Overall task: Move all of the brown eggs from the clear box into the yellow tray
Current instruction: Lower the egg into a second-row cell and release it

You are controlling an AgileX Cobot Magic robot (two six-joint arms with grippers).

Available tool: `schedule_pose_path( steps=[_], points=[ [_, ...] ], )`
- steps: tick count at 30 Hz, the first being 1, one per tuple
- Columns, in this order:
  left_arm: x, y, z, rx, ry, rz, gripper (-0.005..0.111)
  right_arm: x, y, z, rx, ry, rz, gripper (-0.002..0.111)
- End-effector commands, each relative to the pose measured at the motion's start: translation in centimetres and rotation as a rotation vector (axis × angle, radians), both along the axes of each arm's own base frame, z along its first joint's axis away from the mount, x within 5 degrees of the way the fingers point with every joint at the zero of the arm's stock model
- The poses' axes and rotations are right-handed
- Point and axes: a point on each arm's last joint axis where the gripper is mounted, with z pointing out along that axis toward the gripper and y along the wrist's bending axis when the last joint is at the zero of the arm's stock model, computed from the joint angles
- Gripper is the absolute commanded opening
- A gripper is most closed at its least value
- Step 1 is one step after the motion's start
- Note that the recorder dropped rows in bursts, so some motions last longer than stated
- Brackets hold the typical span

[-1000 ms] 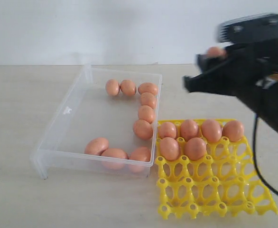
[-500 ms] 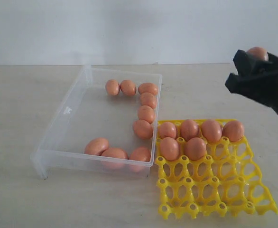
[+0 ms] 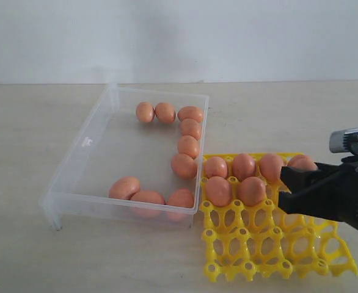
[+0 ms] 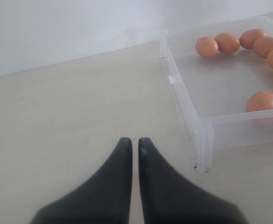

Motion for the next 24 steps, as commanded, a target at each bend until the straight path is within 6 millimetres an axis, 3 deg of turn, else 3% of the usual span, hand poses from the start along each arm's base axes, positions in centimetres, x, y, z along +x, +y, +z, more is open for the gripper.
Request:
schedule_pose_path(
  steps=[1, 8, 24],
  points=[
    [0.0, 0.0, -0.1, -0.011, -0.002, 0.007, 0.004, 2.2, 0.6, -0.4, -0.013, 0.020, 0.014, 0.000],
    [0.0, 0.0, -0.1, -0.011, -0.002, 0.007, 0.004, 4.7, 1.3, -1.8, -0.011, 0.053, 0.019, 0.000],
    [0.0, 0.0, -0.1, -0.011, -0.002, 0.007, 0.004, 4.1, 1.7, -2.6, 0.026, 0.151, 0.047, 0.000]
  ],
)
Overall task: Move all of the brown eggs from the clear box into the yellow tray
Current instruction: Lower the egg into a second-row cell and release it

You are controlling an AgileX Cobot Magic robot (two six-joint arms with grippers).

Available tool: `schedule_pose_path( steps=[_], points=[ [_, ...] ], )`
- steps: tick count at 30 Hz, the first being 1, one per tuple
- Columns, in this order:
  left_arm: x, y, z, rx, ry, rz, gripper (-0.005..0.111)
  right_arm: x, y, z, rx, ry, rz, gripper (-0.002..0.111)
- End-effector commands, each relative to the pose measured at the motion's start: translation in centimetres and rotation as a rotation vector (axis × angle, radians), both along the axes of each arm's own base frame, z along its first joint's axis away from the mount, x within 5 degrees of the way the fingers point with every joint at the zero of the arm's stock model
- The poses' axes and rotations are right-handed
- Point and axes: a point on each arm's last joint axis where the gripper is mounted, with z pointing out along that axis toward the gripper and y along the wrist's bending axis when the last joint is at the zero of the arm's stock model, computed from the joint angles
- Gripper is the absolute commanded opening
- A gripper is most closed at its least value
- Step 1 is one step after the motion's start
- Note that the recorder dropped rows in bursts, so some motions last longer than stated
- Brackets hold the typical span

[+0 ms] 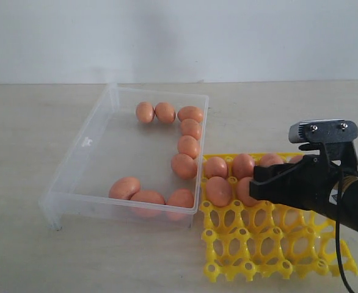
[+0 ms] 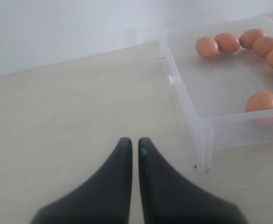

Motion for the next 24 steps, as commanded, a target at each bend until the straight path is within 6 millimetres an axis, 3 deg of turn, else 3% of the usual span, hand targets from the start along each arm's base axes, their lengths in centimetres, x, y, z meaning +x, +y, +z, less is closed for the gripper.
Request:
schedule_pose_path(
  steps=[1, 19, 22, 24],
  points=[
    [0.00, 0.02, -0.08, -0.011, -0.002, 0.007, 0.004, -0.12, -0.07, -0.28, -0.015, 0.033, 0.007, 0.000],
    [0.00, 0.02, -0.08, -0.011, -0.002, 0.007, 0.004, -0.12, -0.07, -0.28, -0.100, 0.007, 0.061, 0.000],
    [0.00, 0.02, -0.08, -0.011, -0.002, 0.007, 0.004, -0.22, -0.06, -0.42, -0.108, 0.023, 0.068, 0.009],
    [0.00, 0.02, -0.08, -0.011, -0.002, 0.007, 0.004, -0.32, -0.09, -0.58, -0.115, 0.042, 0.071, 0.022]
  ],
)
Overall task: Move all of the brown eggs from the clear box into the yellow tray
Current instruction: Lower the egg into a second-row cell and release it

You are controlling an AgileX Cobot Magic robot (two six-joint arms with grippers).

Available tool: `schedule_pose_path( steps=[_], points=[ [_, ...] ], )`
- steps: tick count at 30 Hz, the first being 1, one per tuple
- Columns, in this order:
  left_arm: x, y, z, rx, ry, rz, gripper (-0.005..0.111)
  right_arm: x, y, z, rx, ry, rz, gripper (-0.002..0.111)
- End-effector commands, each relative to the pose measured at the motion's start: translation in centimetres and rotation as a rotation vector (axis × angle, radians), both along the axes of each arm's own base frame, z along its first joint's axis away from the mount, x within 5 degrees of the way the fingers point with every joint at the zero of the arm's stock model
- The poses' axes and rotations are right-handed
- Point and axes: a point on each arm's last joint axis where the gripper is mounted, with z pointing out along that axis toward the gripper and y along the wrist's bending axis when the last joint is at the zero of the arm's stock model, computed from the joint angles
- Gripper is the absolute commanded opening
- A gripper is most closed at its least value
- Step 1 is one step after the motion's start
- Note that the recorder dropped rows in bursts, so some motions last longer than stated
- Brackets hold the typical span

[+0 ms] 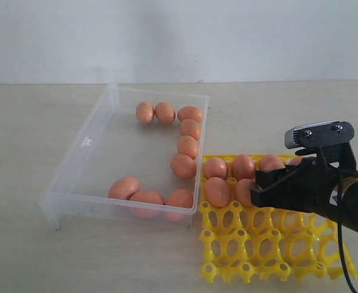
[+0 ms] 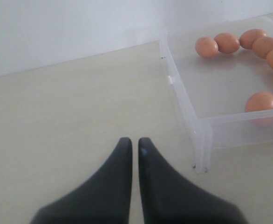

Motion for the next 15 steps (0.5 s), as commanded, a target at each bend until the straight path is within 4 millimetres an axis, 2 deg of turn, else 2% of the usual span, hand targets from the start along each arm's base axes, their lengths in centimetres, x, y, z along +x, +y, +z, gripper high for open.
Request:
schedule_pose_path(
  steps=[1, 3, 5, 13, 15],
  points=[
    [0.00, 0.02, -0.08, -0.011, -0.002, 0.007, 0.004, -0.23, -0.04, -0.41, -0.038, 0.044, 0.028, 0.026],
    [0.00, 0.02, -0.08, -0.011, -0.002, 0.007, 0.004, -0.27, -0.05, -0.46, -0.042, 0.050, 0.028, 0.035],
    [0.00, 0.02, -0.08, -0.011, -0.002, 0.007, 0.004, -0.30, -0.07, -0.51, -0.044, 0.057, 0.028, 0.038],
    [0.00, 0.02, -0.08, -0.011, -0.002, 0.007, 0.004, -0.40, -0.08, -0.64, -0.051, 0.072, 0.032, 0.038],
    [0.00, 0.02, -0.08, -0.011, -0.002, 0.007, 0.004, -0.40, -0.01, -0.62, -0.055, 0.068, 0.046, 0.041]
  ],
)
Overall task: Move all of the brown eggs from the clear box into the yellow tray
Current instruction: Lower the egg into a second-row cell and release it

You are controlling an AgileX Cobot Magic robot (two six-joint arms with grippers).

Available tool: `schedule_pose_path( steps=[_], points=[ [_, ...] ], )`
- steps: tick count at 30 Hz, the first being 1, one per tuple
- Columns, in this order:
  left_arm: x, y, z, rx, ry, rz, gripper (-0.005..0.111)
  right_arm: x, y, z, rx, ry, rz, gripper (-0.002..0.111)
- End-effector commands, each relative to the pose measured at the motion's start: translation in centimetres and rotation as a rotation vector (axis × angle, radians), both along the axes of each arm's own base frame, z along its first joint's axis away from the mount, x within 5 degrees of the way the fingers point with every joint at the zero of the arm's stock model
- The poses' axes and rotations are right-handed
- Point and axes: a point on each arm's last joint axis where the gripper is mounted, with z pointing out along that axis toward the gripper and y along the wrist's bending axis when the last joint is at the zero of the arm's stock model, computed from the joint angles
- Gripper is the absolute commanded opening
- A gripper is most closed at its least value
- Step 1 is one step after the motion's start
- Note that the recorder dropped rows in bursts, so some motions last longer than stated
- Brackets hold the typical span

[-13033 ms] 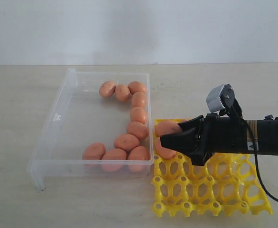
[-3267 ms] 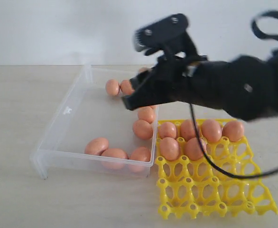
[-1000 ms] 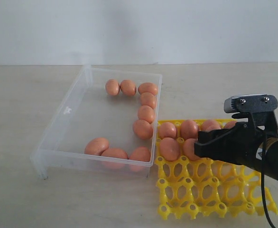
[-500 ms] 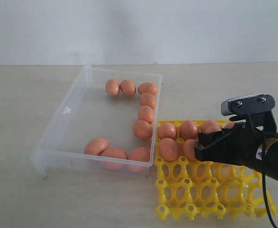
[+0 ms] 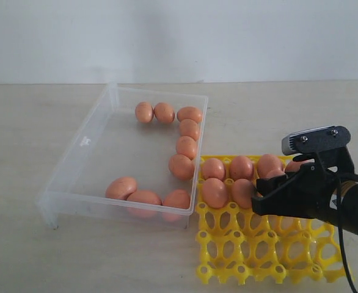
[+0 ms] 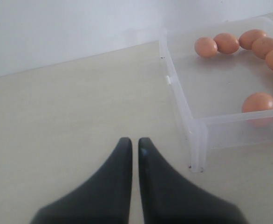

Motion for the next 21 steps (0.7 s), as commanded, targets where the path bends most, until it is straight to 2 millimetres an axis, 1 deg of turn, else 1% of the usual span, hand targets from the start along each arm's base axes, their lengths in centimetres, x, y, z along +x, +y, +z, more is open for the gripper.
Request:
schedule_pose_path(
  steps=[1, 4, 5, 8, 11, 14, 21],
  points=[
    [0.0, 0.0, -0.1, -0.011, -0.002, 0.007, 0.004, -0.1, 0.1, -0.2, -0.023, 0.019, 0.036, 0.045],
    [0.0, 0.0, -0.1, -0.011, -0.002, 0.007, 0.004, -0.2, 0.1, -0.3, -0.027, 0.028, 0.037, 0.059],
    [0.0, 0.0, -0.1, -0.011, -0.002, 0.007, 0.004, -0.2, 0.1, -0.3, -0.030, 0.029, 0.038, 0.061],
    [0.0, 0.0, -0.1, -0.011, -0.002, 0.007, 0.004, -0.2, 0.1, -0.3, -0.032, 0.028, 0.041, 0.061],
    [0.0, 0.0, -0.1, -0.011, -0.002, 0.007, 0.004, -0.1, 0.1, 0.2, -0.030, -0.002, 0.045, 0.061],
    [0.0, 0.0, -0.1, -0.011, -0.002, 0.007, 0.004, 0.0, 0.2, 1.5, -0.011, -0.081, 0.048, 0.061],
    [0.0, 0.0, -0.1, -0.011, -0.002, 0.007, 0.004, 0.3, 0.1, 6.6, 0.094, -0.400, 0.016, 0.061]
  ],
)
